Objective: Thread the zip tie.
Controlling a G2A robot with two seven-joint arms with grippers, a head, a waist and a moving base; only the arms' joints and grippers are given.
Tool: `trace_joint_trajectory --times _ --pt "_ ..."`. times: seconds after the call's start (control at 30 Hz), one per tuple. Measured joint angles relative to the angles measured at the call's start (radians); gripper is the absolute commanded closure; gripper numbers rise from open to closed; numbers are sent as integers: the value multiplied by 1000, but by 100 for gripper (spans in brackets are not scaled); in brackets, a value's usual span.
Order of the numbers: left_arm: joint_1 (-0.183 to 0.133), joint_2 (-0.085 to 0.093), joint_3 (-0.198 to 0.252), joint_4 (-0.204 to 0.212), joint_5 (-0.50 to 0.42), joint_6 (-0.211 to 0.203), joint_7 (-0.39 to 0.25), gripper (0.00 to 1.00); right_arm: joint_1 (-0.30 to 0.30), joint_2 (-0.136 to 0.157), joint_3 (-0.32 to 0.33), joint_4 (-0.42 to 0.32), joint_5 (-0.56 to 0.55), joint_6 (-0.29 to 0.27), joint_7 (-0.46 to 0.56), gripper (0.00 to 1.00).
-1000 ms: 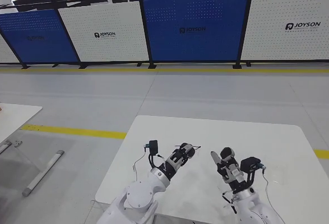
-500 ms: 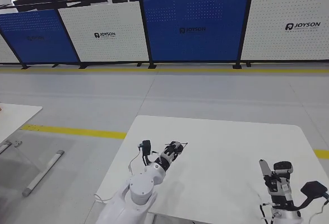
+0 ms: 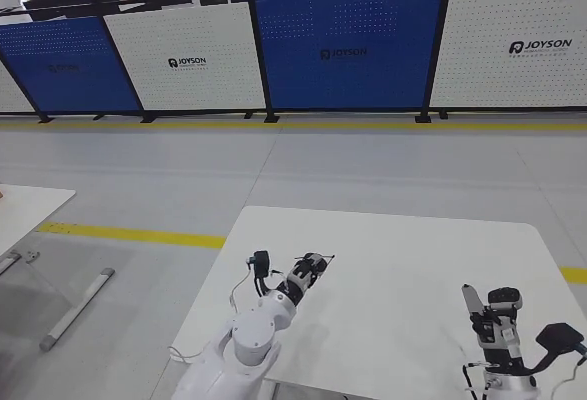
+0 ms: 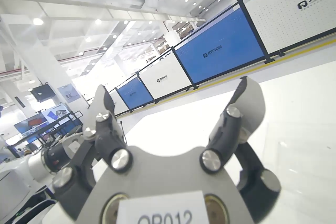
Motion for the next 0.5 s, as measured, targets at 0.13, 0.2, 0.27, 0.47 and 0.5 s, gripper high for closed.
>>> trace_joint_trajectory --times 0.13,0.2,0.27,0.47,0.5 --pt "8 9 -30 17 -24 27 -83 100 0 0 0 0 0 0 0 0" --pt "9 14 -34 16 -1 38 -154 100 0 0 0 0 0 0 0 0" --pt "9 14 -34 16 6 37 -144 100 0 0 0 0 0 0 0 0" --pt "9 14 -34 16 5 36 -134 100 0 0 0 0 0 0 0 0" --pt "9 14 -34 16 5 36 -134 100 0 0 0 0 0 0 0 0"
